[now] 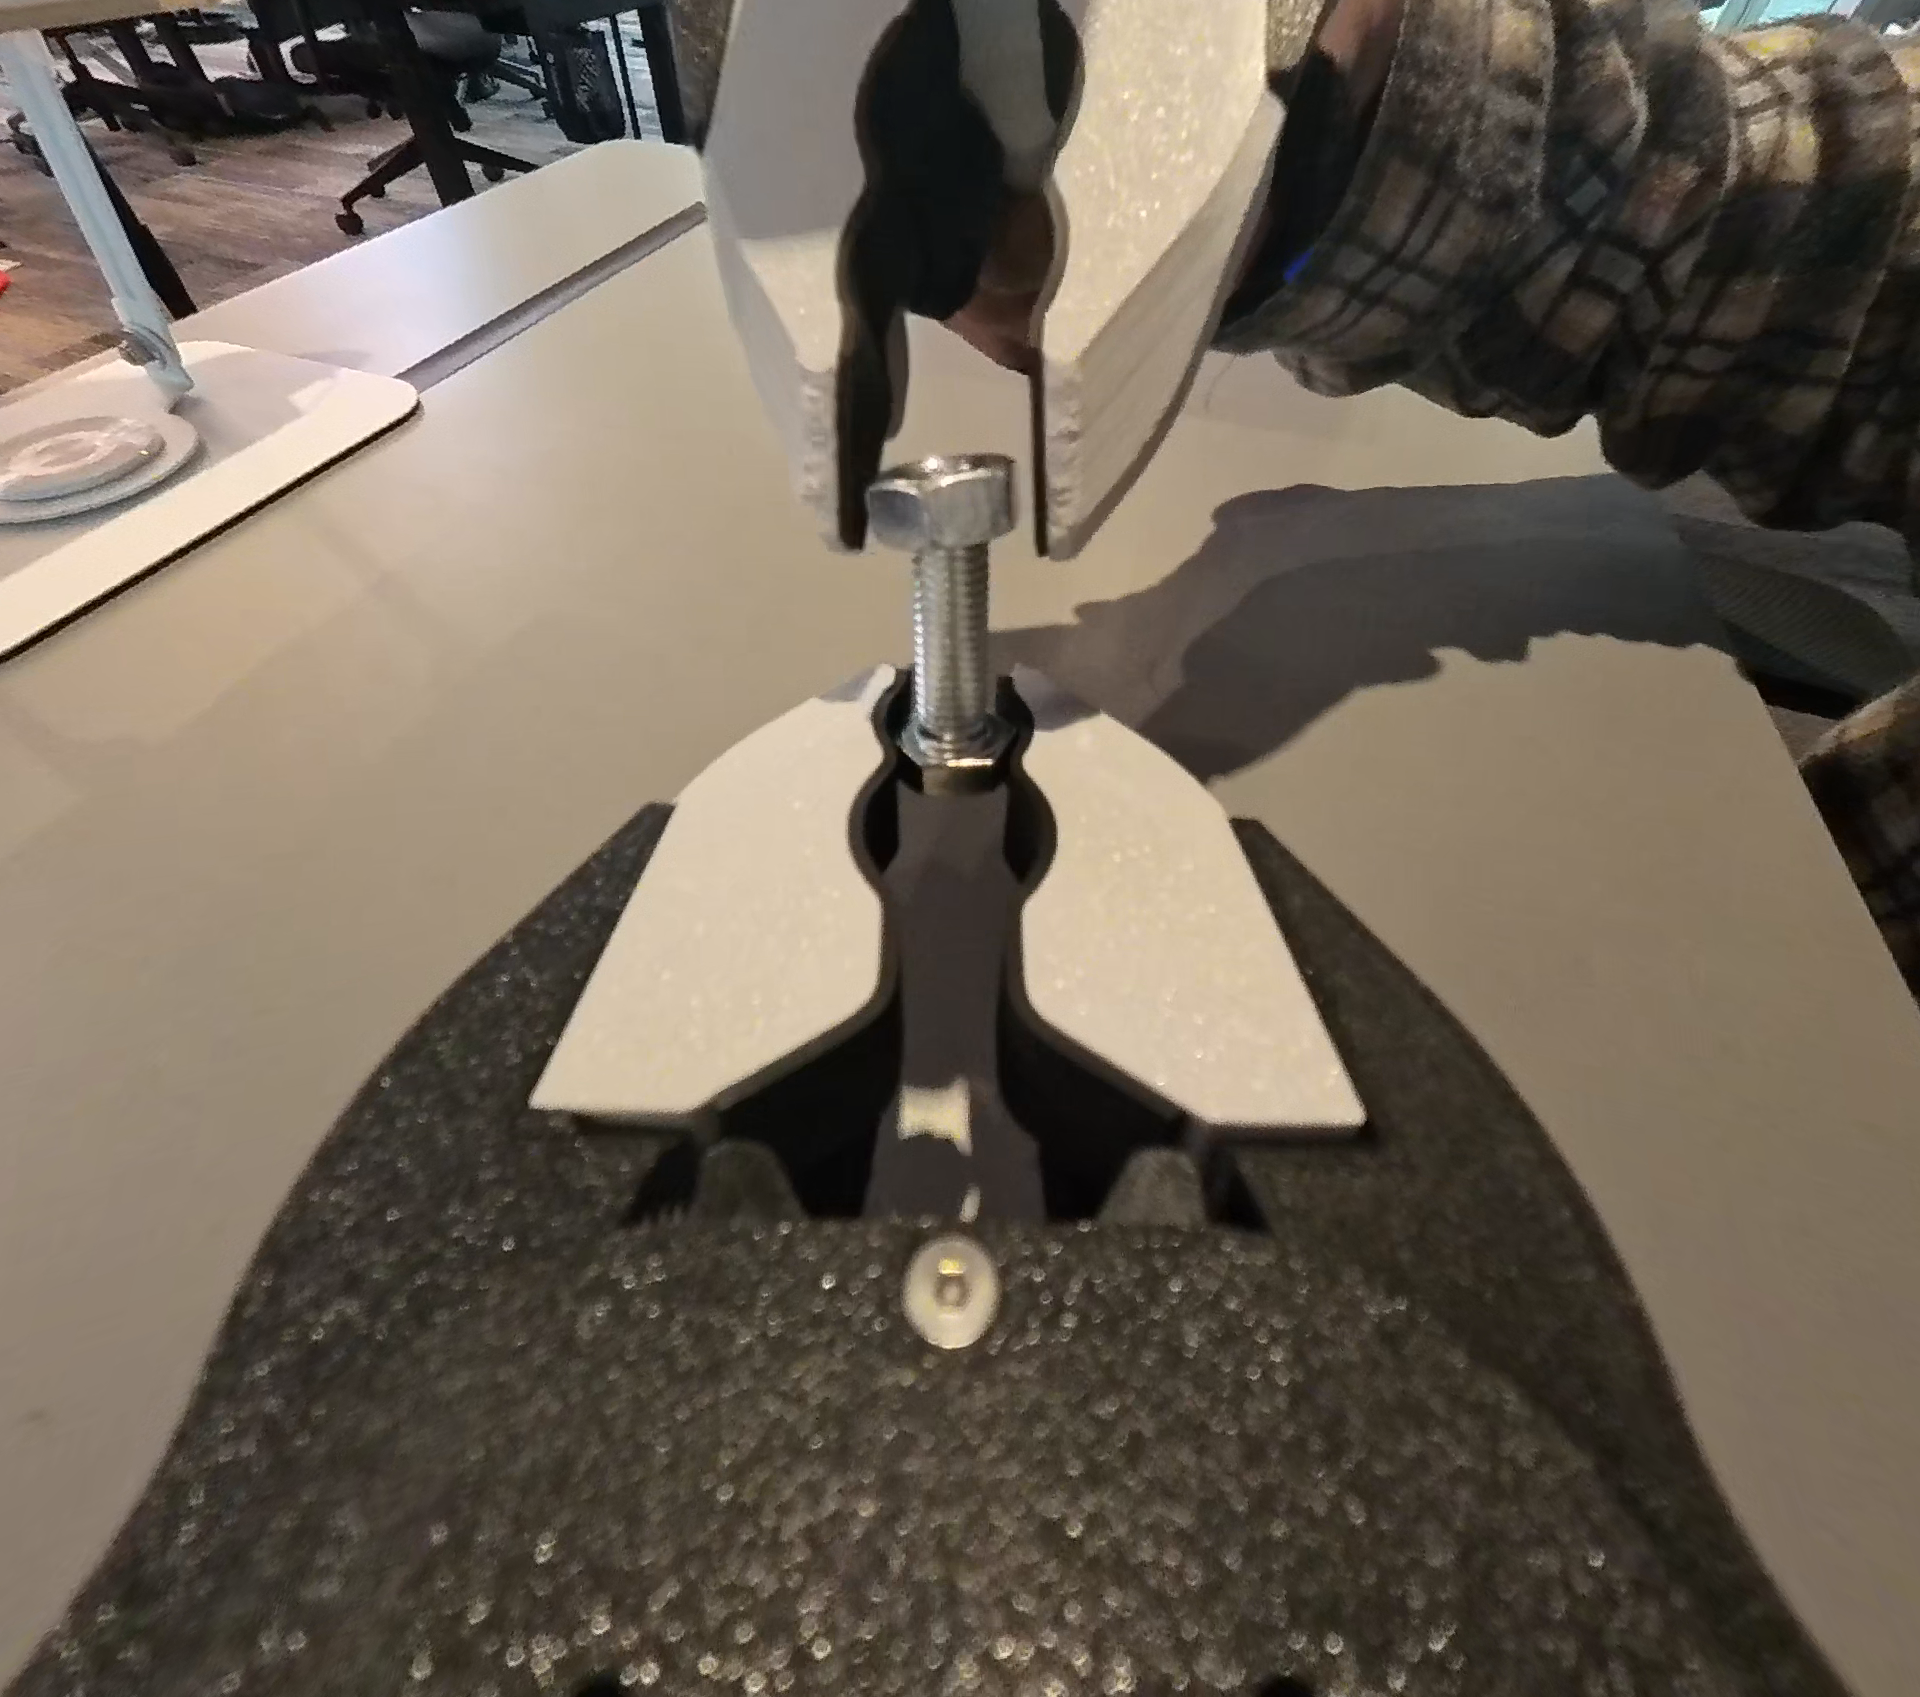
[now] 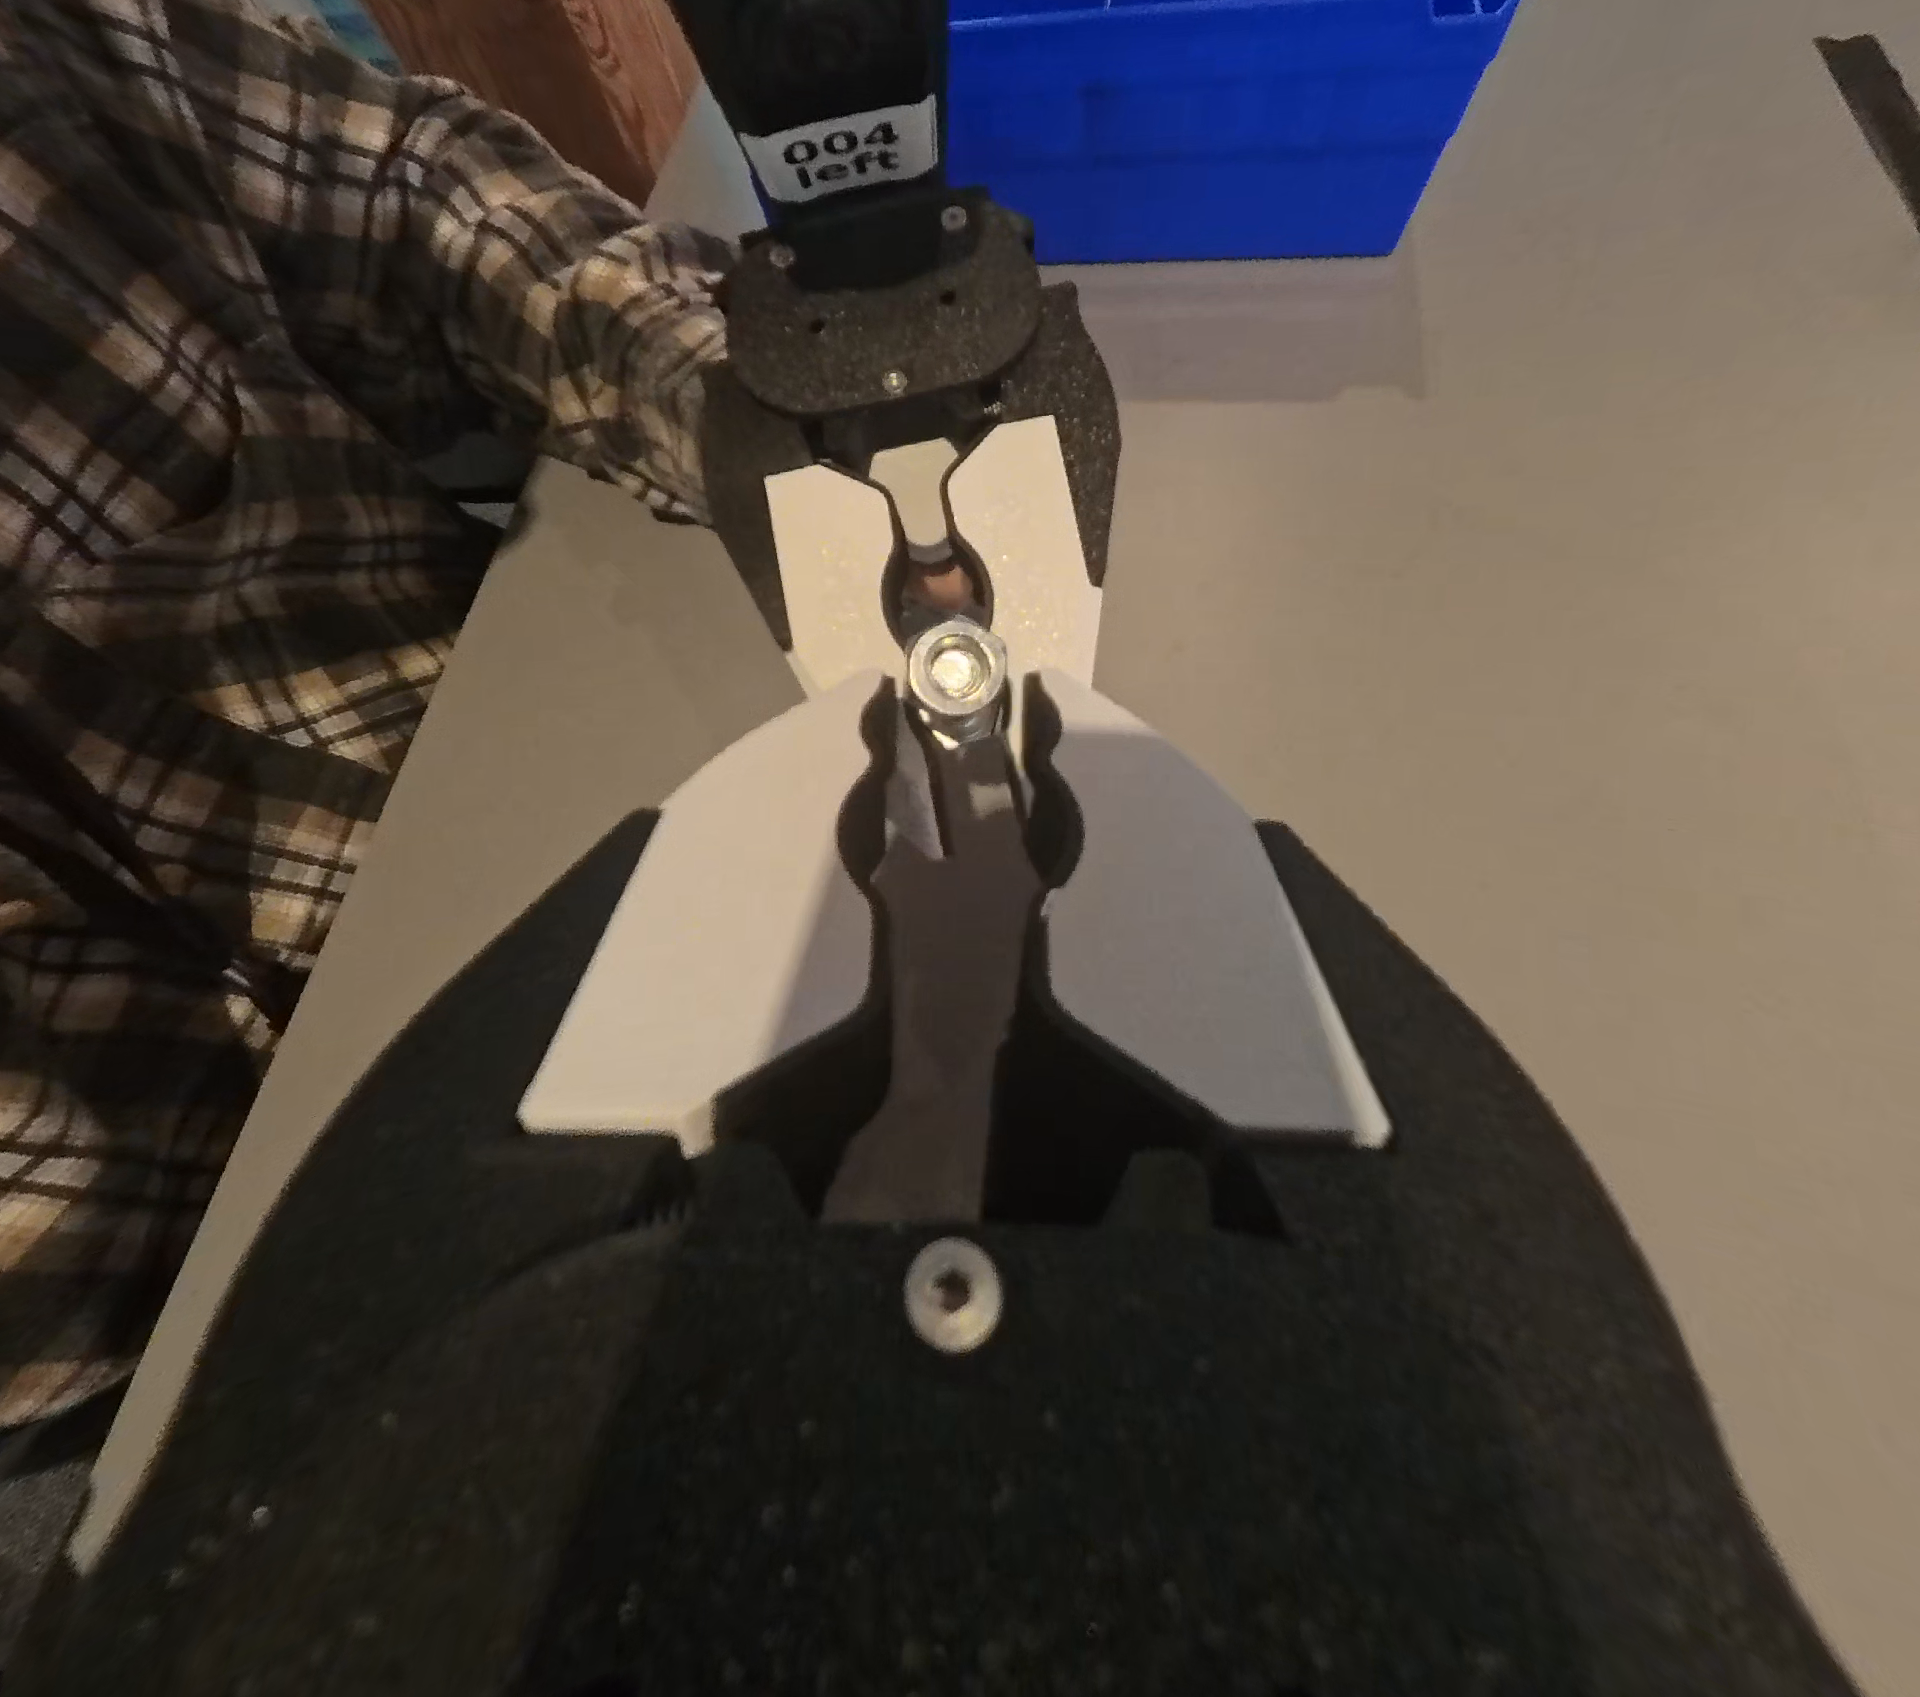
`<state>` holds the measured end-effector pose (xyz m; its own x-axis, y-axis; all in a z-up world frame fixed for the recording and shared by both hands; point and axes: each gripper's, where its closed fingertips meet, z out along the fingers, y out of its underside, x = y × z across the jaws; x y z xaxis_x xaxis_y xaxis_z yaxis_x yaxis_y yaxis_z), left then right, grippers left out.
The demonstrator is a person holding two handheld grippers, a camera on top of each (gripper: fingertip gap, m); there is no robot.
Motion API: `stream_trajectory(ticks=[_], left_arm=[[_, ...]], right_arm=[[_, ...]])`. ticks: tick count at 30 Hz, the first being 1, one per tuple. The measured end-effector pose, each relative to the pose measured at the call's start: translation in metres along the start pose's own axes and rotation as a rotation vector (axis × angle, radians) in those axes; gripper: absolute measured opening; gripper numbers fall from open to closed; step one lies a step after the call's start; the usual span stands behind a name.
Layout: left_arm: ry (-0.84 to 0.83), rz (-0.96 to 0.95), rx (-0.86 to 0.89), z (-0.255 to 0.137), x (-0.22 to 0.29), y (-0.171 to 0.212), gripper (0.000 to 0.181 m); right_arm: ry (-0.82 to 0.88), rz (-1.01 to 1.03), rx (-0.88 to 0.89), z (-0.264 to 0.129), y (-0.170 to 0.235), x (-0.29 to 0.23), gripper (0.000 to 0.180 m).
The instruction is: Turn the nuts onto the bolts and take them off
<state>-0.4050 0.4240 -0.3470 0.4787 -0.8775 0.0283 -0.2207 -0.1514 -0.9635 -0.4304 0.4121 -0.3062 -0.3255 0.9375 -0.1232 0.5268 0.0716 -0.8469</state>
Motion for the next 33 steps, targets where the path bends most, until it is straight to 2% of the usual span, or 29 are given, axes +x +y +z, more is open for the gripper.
stream_trajectory(ticks=[5, 9, 12, 18, 33], left_arm=[[-0.004, 0.001, 0.013, -0.001, -0.001, -0.001, 0.015], [0.007, -0.003, 0.048, -0.003, 0.000, -0.006, 0.015], [0.025, -0.027, 0.074, -0.005, 0.000, -0.009, 0.015], [0.044, -0.046, 0.094, -0.004, 0.003, -0.011, 0.015], [0.035, -0.079, 0.093, -0.005, 0.000, -0.011, 0.015]], right_arm=[[0.015, -0.014, 0.036, -0.004, -0.004, 0.000, 0.042], [0.019, -0.003, 0.278, -0.009, -0.019, -0.006, 0.087], [0.028, -0.003, 0.428, -0.010, -0.025, -0.015, 0.099], [0.015, -0.004, 0.484, 0.004, -0.026, -0.026, 0.106], [-0.001, -0.050, 0.441, 0.014, -0.028, -0.035, 0.104]])
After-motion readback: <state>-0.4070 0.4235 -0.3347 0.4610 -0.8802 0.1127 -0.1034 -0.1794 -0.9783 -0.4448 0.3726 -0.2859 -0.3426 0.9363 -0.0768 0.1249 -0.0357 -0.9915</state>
